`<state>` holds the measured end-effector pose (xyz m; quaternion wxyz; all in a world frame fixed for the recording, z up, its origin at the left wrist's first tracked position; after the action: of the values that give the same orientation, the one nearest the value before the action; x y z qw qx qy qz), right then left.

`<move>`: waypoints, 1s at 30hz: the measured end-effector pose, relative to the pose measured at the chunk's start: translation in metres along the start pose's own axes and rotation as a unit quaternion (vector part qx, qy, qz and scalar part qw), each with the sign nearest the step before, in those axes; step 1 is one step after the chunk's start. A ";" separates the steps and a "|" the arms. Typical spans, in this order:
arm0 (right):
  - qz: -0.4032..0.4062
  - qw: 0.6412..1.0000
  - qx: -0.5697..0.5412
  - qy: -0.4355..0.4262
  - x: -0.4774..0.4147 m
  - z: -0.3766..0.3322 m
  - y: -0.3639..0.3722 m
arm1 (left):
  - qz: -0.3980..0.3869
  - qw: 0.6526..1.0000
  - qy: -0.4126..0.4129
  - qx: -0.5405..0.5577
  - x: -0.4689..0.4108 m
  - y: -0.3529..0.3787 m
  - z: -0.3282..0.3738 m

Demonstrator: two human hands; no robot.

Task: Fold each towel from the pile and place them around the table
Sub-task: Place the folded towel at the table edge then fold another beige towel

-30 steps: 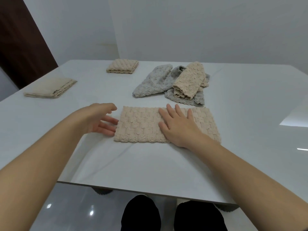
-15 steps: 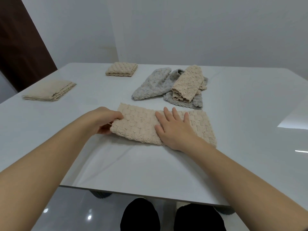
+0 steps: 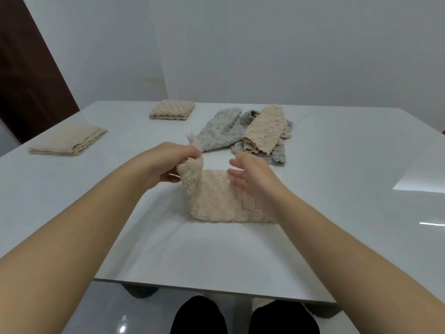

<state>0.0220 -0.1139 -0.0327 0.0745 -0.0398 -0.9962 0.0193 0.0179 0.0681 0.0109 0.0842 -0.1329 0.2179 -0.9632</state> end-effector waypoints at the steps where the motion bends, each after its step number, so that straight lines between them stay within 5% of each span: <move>1: -0.008 0.994 -0.086 0.073 -0.003 0.003 -0.004 | -0.016 1.000 0.012 0.001 0.003 0.012 0.008; 5: -0.088 0.949 -0.230 0.196 0.000 0.003 -0.020 | -0.109 0.992 0.049 0.030 0.019 0.057 0.031; 10: 0.042 0.988 -0.075 0.131 -0.012 0.011 -0.049 | 0.082 0.967 0.242 -0.018 0.018 0.059 0.019; 14: 0.036 0.997 0.018 0.061 -0.018 0.014 -0.057 | 0.045 0.915 0.349 -0.197 0.018 0.079 -0.005; 20: 0.081 0.983 0.159 -0.042 -0.014 0.011 -0.069 | -0.044 0.861 0.342 -0.374 0.011 0.103 -0.027; 30: 0.135 0.895 0.379 -0.190 -0.008 -0.001 -0.075 | -0.035 0.825 0.344 -0.446 0.010 0.112 -0.027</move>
<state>0.0242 -0.1891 -0.0296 -0.1105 -0.1383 -0.8934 0.4130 0.0120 -0.0236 -0.0600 -0.0982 0.1766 0.6340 -0.7465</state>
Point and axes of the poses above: each hand's wrist, its own x-axis away from the middle knuckle, its own y-axis out of the palm, z = x × y, the point moved 4 cm from there along -x, towards the middle knuckle, and after that the axes turned 11 degrees about z, right-handed, at the moved point
